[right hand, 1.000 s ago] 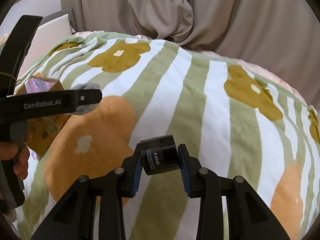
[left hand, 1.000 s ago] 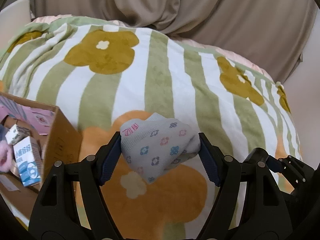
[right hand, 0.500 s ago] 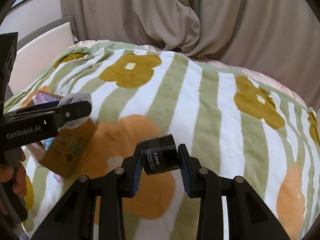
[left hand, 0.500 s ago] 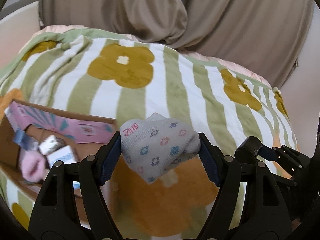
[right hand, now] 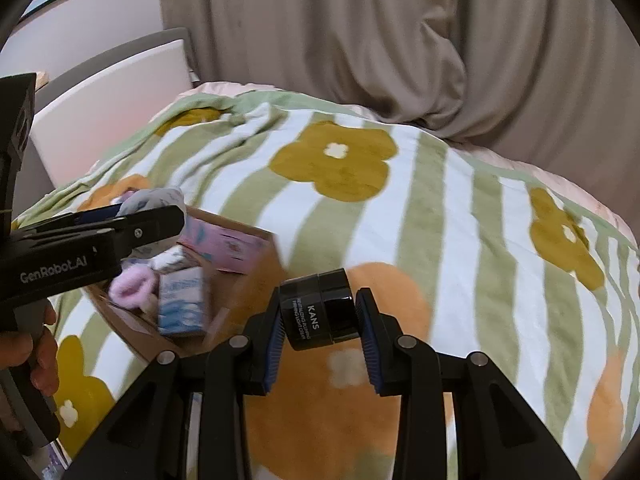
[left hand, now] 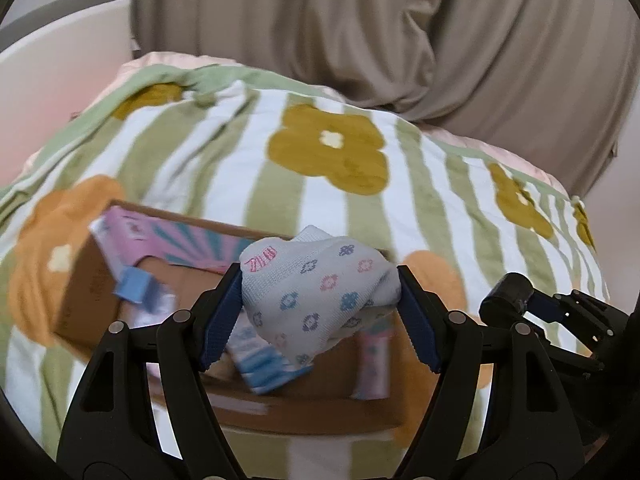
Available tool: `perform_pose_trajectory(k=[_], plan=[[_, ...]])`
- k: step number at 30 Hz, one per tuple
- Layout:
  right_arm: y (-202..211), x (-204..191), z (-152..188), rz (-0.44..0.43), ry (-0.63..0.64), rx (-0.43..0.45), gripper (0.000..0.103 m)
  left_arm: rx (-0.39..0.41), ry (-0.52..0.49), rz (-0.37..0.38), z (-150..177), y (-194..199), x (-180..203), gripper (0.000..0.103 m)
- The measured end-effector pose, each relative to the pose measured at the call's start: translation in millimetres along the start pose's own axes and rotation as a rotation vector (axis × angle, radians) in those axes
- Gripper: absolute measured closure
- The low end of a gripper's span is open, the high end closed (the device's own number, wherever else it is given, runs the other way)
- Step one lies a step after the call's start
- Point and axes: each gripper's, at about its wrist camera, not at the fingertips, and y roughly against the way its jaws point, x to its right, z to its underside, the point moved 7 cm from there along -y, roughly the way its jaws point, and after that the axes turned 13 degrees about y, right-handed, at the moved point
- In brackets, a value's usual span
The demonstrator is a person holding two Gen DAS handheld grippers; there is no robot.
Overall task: Organize objects
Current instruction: 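Carry the patterned cloth with the left tool while the right tool carries the KANS jar over the box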
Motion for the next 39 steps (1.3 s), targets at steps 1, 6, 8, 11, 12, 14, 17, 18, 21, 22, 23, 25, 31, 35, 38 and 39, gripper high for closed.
perform_pose_trajectory(k=[1,6,8,11,12,14,17,18,21,22,23,25,31,35,38,39], plan=[[-1.1,-5.7,-3.1,-0.005,0.005,0.003,0.071,0.003,0.006,-0.007,-2.5,2.0,-8.8,0.032],[-10.1,-42.3,-20.6,-0.037,0.034,0.014,0.071,0.017,0.035,-0.038,-10.6,11.3,-51.8,0.032],[-14.7,-56.3,-26.1,-0.050,0.044,0.015,0.071,0.020,0.043,-0.050,-11.7,13.8,-67.2,0.032],[-20.1,-73.2,-31.1,-0.064,0.059,0.014,0.071,0.019,0.055,-0.064,-12.0,15.1,-87.8,0.032],[-22.7,-80.1,-32.9,-0.070,0.065,0.013,0.071,0.018,0.057,-0.067,-11.8,14.3,-90.4,0.032],[-26.0,-89.4,-35.2,-0.078,0.071,0.013,0.071,0.016,0.062,-0.076,-10.7,13.8,-102.1,0.032],[-32.8,-102.1,-36.3,-0.090,0.078,0.007,0.071,0.013,0.068,-0.086,-8.0,11.5,-116.6,0.032],[-36.4,-106.8,-36.3,-0.095,0.080,0.003,0.071,0.010,0.070,-0.089,-6.8,10.1,-121.9,0.032],[-46.8,-118.3,-35.3,-0.104,0.086,-0.008,0.071,0.009,0.079,-0.093,-3.6,5.9,-134.5,0.032],[-49.7,-121.0,-34.9,-0.106,0.088,-0.012,0.071,0.006,0.082,-0.094,-2.6,4.0,-138.6,0.032],[-54.2,-124.6,-34.2,-0.110,0.089,-0.018,0.071,0.004,0.084,-0.095,-1.6,2.0,-140.8,0.032],[-59.9,-128.8,-33.0,-0.115,0.091,-0.026,0.071,-0.002,0.086,-0.098,0.4,-2.5,-146.2,0.032],[-75.4,-139.9,-27.2,-0.127,0.092,-0.050,0.071,-0.019,0.096,-0.098,5.6,-16.0,-158.0,0.032],[-83.6,-143.0,-22.5,-0.132,0.094,-0.064,0.071,-0.030,0.093,-0.103,9.3,-23.6,-163.4,0.032],[-89.1,-143.4,-19.4,-0.140,0.088,-0.074,0.071,-0.038,0.100,-0.108,13.0,-29.1,-167.3,0.032],[-90.6,-143.5,-18.8,-0.143,0.085,-0.076,0.071,-0.045,0.103,-0.109,14.2,-31.6,-168.4,0.032]])
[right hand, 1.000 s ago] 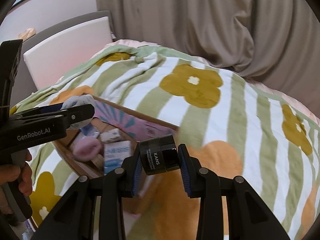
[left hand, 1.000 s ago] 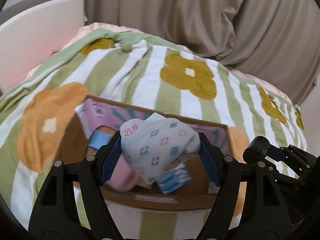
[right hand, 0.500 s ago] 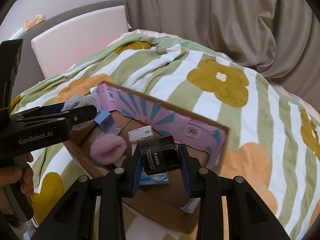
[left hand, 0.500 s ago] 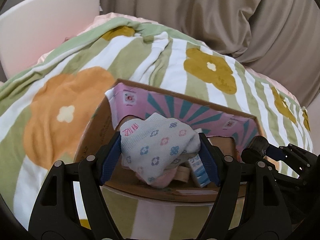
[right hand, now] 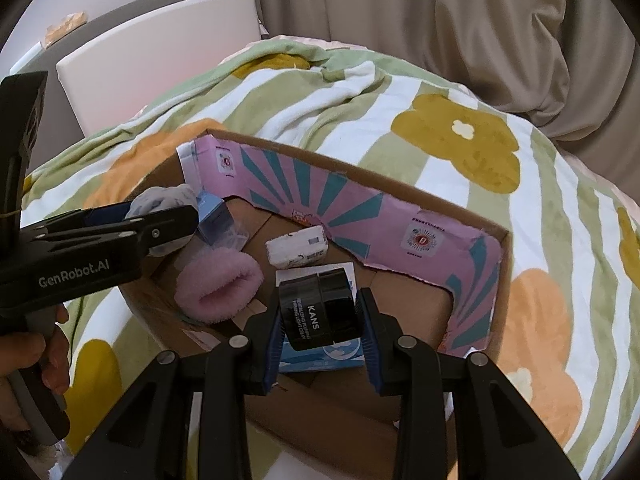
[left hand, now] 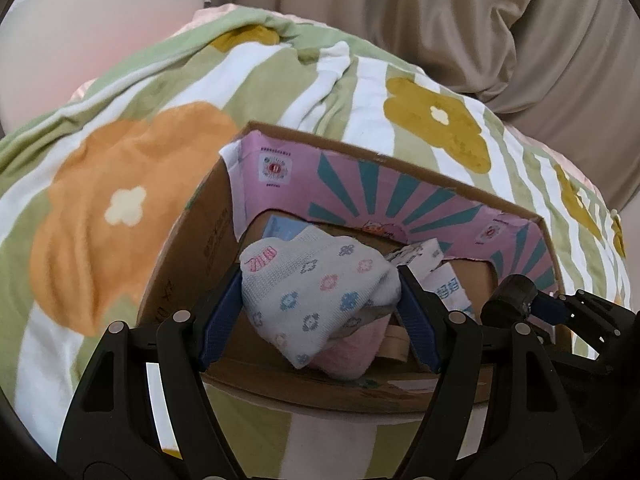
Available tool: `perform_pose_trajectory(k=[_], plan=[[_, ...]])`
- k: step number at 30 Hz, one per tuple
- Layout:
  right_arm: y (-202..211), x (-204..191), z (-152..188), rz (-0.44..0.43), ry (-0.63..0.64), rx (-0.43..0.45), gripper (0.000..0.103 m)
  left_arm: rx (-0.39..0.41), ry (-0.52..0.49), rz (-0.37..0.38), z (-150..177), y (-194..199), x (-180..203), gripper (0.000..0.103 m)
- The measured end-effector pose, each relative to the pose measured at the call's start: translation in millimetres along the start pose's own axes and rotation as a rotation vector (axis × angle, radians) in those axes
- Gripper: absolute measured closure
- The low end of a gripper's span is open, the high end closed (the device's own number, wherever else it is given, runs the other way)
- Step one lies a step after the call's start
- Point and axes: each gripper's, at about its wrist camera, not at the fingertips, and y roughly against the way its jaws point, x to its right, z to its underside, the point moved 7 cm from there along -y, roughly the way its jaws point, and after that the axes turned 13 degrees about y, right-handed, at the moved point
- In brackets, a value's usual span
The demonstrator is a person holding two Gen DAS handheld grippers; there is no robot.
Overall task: Organize objects
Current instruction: 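Carry the patterned cloth with the left tool while the right tool carries the KANS jar over the box, then open the left tool releasing the cloth while the right tool releases the KANS jar into the box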
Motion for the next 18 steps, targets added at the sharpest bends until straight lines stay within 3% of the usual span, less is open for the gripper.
perform_pose_trajectory(k=[15,18], plan=[[-14.3,-4.5,4.2,-0.009,0.020,-0.026,0.071,-0.007,-0.034,-0.020,4.8,-7.4,-2.2,0.031],[-16.3,-5.6,5.2,-0.017,0.023,-0.035,0.071,0.007,-0.029,-0.022,1.9,-4.0,-1.7,0.022]])
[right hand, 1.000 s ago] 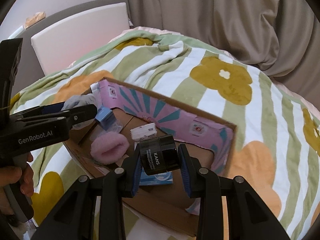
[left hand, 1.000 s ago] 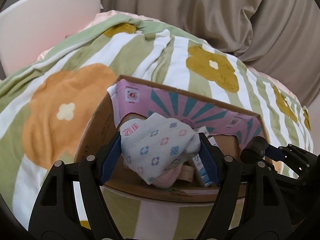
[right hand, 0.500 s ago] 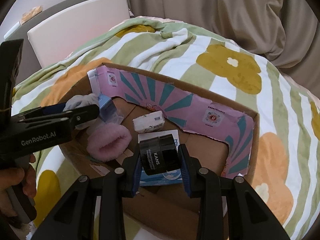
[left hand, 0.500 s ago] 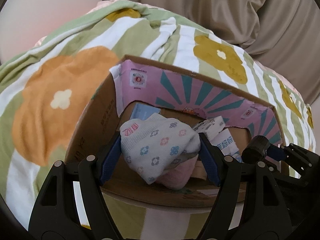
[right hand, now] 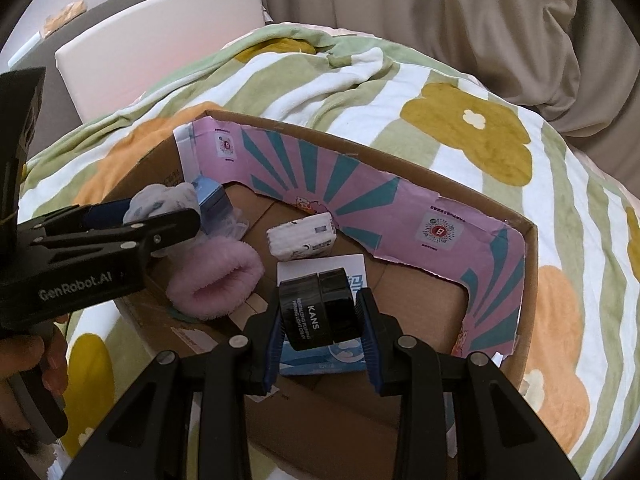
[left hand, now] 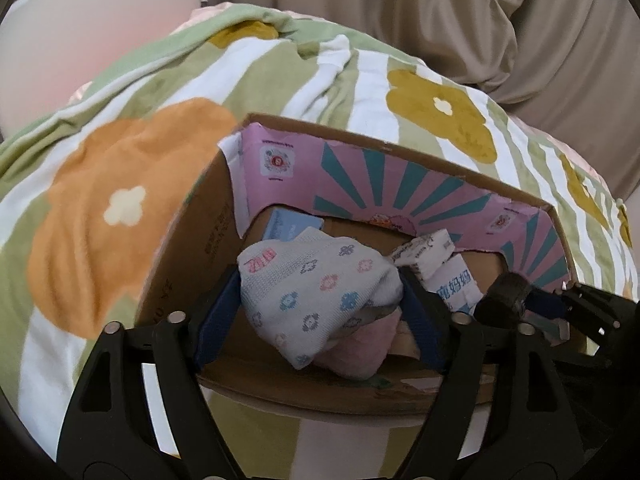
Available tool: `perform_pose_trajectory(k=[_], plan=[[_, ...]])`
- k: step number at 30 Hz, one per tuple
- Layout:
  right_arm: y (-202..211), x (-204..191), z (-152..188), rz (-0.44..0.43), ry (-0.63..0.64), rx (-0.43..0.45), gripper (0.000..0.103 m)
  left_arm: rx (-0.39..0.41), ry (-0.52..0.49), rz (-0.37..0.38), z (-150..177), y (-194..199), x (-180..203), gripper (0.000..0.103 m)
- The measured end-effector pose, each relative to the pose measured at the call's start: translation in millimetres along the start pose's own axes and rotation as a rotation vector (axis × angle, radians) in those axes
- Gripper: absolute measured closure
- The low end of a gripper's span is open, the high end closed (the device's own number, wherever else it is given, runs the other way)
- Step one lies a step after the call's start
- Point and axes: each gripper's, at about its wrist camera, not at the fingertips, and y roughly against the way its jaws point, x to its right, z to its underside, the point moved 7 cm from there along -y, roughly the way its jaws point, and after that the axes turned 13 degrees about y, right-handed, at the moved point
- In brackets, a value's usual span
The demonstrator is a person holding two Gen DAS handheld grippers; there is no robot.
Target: Organize objects
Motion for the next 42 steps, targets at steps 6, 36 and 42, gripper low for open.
perform_pose_trajectory(k=[6,36,42], plan=[[-2.7,2.6,5.0,-0.005,-0.015,-0.018,0.023,0.018,0.025,-0.003,-6.4,4.7,-3.3,0.000],[90.4,69.5,0.4,0.136,-0.234,0.008,0.002,0.040,-0.143,0.057,-35.4,74.3,84.6,0.000],[116.1,108.4,21.9,0.190,-0.397,-0.017,0.002,0.032,-0.216,0.089,-30.7,83.1,118.3,0.000]])
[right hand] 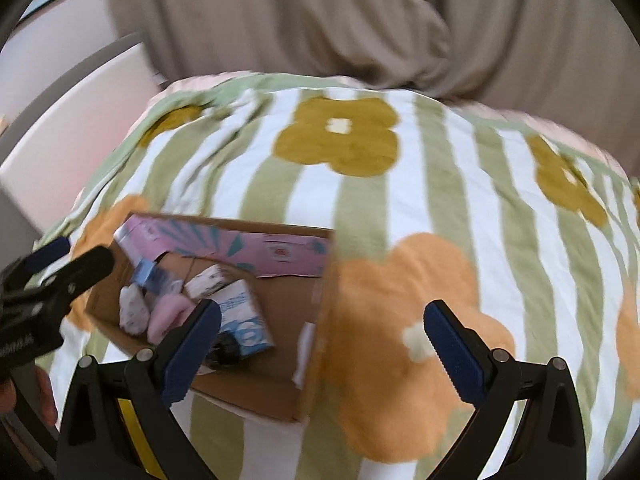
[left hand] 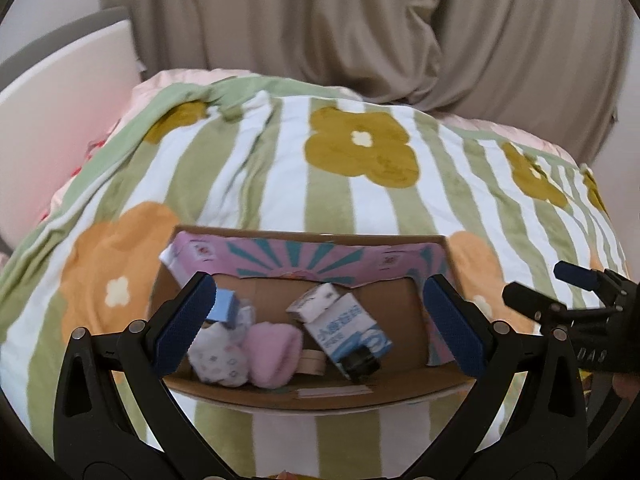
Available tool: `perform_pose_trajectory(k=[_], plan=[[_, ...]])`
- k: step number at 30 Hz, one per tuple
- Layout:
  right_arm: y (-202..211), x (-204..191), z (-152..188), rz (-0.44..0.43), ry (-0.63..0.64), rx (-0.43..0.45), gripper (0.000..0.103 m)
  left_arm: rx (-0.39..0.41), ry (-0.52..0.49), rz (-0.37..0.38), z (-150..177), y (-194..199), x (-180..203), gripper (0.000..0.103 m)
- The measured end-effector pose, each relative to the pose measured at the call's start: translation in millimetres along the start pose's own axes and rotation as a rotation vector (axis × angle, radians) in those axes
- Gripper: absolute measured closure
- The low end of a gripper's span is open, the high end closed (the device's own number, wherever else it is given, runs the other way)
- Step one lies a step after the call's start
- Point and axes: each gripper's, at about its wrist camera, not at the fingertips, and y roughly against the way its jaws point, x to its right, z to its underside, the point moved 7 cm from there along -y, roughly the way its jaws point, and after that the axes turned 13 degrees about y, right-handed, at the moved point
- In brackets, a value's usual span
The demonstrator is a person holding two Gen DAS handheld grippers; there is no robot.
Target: Organize objects
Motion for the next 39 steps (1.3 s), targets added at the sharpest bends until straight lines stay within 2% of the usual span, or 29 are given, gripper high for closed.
perform_pose_trajectory(k=[12,25,39], plan=[[38.2,63.5,22.7,0.140,-0.076,-0.021,0.002,-0.049,-0.059,0.034,18.2,3.1,48.6,0.000],[48.7,92.9,37.9,0.175,-0.086,-0.031,0.002,-0.068,-0.053,0.043,34.1,-2.2,73.2,0.000],[48.2,95.2,38.4,0.180,-0.086,-0.026,0.002,-0.070,-0.045,0.043,35.5,-4.2,73.4,0.000]])
